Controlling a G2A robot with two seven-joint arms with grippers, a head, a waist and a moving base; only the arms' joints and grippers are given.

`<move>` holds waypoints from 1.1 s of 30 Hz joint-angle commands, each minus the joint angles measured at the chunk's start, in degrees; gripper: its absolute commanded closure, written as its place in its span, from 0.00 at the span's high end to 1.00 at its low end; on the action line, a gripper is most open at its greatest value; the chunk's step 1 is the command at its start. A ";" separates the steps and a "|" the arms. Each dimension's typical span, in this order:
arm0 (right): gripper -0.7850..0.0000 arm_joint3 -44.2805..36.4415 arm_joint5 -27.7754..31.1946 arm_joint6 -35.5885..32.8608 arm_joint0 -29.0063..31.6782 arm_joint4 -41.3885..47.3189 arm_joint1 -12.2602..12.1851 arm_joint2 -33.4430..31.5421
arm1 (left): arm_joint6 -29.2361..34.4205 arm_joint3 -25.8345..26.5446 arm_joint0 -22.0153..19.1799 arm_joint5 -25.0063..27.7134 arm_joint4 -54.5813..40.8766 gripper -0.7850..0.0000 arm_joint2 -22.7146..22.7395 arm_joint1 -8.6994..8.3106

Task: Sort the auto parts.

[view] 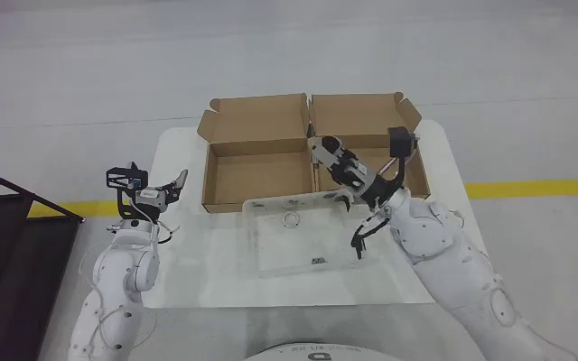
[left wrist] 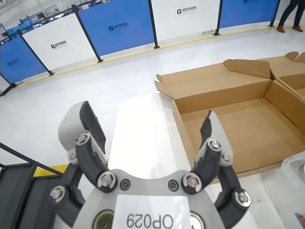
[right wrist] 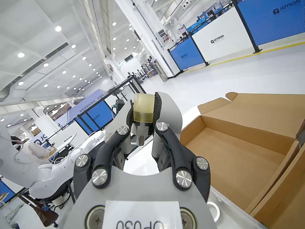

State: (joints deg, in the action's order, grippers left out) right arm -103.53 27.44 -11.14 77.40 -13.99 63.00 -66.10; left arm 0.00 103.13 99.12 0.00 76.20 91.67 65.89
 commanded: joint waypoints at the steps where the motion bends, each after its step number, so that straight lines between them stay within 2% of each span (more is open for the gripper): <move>1: 0.00 2.34 -5.00 -4.75 -4.83 2.85 0.31 0.58 | 0.00 0.00 0.00 0.00 0.00 1.00 0.00 0.00; 5: 0.00 9.16 -13.71 -10.39 -13.52 0.72 1.31 3.81 | 0.00 0.00 0.00 0.00 0.00 1.00 0.00 0.00; 9: 0.00 16.73 -18.37 -14.37 -19.50 -1.27 2.65 8.64 | 0.00 0.00 0.00 0.00 0.00 1.00 0.00 0.00; 22: 0.00 35.52 -20.14 -20.34 -28.85 -1.82 7.71 21.85 | 0.00 0.00 0.00 0.00 0.00 1.00 0.00 0.00; 33: 0.00 43.08 -19.76 -20.37 -32.28 -1.36 10.80 25.57 | 0.00 0.00 0.00 0.00 0.00 1.00 0.00 0.00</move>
State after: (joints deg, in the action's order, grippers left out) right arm -60.91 7.65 -31.65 45.28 -15.26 73.61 -40.69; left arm 0.00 103.13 99.12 0.00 76.20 91.67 65.89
